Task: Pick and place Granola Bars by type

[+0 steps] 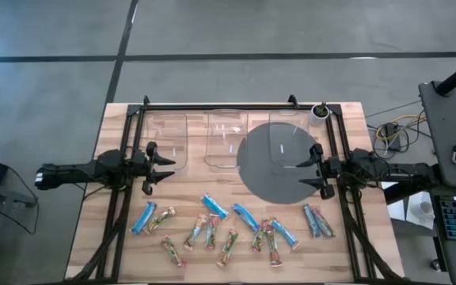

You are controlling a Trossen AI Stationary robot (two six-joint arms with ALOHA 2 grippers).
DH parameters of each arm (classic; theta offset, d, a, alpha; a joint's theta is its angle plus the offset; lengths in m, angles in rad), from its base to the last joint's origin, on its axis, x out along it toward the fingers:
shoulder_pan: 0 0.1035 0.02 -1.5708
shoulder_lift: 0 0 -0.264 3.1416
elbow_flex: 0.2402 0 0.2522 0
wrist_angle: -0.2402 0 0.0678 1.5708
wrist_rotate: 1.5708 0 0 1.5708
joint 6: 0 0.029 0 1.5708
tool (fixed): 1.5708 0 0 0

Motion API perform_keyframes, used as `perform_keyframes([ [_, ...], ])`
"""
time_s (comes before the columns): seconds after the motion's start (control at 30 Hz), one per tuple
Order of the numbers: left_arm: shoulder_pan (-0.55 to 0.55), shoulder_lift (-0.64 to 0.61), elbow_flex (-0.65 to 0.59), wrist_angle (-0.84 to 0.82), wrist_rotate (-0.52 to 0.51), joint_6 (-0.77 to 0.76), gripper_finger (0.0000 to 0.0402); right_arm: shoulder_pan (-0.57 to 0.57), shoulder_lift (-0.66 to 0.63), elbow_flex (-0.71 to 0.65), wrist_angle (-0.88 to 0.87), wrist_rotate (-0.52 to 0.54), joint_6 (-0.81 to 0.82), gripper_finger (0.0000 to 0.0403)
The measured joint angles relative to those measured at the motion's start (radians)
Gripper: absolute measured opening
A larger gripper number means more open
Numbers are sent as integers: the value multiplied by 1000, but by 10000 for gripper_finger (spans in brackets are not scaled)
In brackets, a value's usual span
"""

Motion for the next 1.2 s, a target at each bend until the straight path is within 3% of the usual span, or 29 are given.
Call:
perform_keyframes([
  [0.37, 0, 0, 0, 0, 0, 0, 163, 0, 0, 0, 0, -1, 7, 233],
  [0.6, 0, 0, 0, 0, 0, 0, 163, 0, 6, 0, 1, -11, 540, 233],
  [0.87, 0, 0, 0, 0, 0, 0, 163, 0, 6, 0, 10, -26, 953, 233],
  [1.1, 0, 0, 0, 0, 0, 0, 163, 0, 7, 0, 39, 239, 1198, 233],
  [1.2, 0, 0, 0, 0, 0, 0, 163, 1, 8, 0, 172, 275, 1224, 233],
])
